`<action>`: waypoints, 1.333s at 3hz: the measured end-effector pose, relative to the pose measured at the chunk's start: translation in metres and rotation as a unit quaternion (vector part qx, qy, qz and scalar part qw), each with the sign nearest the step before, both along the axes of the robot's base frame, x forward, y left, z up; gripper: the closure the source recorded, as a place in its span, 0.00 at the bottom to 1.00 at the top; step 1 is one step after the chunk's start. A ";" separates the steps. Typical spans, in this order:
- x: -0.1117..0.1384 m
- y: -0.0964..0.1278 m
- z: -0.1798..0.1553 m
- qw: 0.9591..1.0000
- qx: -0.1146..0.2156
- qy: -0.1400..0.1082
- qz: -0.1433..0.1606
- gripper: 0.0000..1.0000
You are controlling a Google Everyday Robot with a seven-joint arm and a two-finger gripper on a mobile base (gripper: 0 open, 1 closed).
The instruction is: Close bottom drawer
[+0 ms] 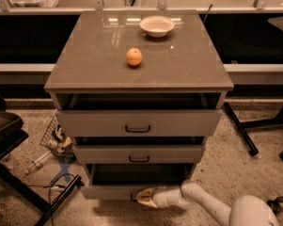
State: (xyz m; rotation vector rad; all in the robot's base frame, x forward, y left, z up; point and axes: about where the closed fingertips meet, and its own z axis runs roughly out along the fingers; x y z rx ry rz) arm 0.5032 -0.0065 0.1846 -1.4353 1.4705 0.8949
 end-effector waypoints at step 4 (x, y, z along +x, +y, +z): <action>0.078 0.042 0.045 0.996 0.014 -0.088 0.021 1.00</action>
Offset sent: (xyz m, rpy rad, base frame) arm 0.0881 0.0362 0.0507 0.0281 -0.1891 0.0309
